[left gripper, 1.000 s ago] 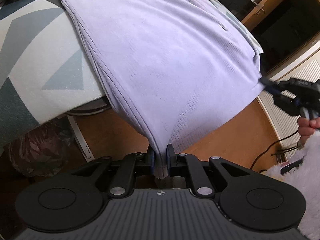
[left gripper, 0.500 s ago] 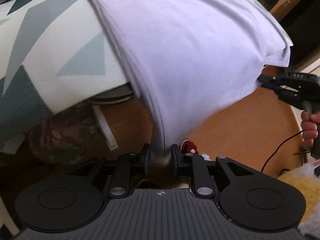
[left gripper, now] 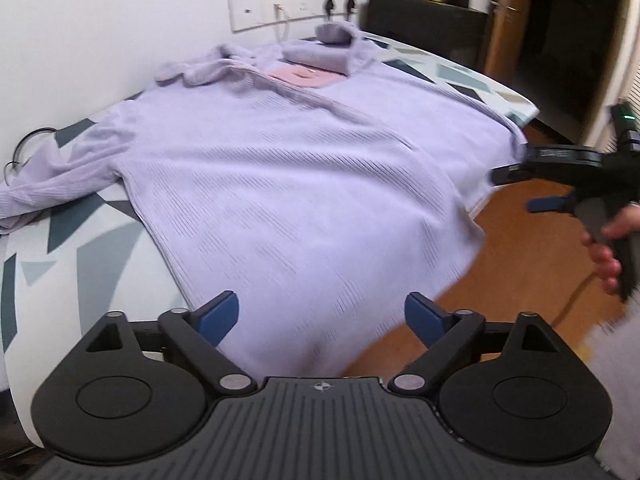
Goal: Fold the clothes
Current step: 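Lay the hoodie flat and open both tools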
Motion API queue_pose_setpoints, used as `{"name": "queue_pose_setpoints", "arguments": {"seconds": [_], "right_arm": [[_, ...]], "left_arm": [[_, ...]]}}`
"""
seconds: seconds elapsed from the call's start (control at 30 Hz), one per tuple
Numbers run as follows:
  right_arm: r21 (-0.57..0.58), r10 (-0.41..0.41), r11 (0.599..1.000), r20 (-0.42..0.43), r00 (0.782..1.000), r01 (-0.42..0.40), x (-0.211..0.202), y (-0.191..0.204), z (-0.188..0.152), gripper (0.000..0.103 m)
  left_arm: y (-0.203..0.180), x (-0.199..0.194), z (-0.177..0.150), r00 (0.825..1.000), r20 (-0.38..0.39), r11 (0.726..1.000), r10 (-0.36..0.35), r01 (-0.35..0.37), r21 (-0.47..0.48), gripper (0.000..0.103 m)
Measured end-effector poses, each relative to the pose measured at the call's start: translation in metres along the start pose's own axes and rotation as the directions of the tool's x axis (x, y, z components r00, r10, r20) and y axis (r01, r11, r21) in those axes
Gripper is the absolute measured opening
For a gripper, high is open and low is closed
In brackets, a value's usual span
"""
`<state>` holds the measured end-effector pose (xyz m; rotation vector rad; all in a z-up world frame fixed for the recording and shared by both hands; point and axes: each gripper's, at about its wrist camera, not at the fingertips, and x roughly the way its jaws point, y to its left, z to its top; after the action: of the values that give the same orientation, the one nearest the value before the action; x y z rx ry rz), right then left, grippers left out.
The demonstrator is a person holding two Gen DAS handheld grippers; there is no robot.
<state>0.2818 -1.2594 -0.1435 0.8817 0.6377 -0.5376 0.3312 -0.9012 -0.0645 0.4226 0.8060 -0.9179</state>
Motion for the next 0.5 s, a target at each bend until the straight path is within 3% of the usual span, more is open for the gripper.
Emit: {"name": "queue_pose_setpoints", "arguments": {"seconds": [0.1,0.27,0.5], "right_arm": [[-0.009,0.005,1.0,0.027,1.0,-0.005,-0.01,0.006,0.013,0.102],[-0.075,-0.003,0.997,0.009,1.0,0.004,-0.018,0.023,0.032,0.102],[-0.196,-0.048,0.979,0.049,0.998,0.057,-0.028,0.055,0.072,0.102]], "left_arm": [[0.009,0.011,0.011,0.999,-0.001,0.994,0.041,-0.041,-0.099,0.093],[0.032,0.023,0.033,0.995,0.019,0.96,0.097,-0.089,-0.264,0.093],[0.037,0.034,0.063,0.982,0.09,0.944,0.163,-0.129,-0.303,0.093]]}}
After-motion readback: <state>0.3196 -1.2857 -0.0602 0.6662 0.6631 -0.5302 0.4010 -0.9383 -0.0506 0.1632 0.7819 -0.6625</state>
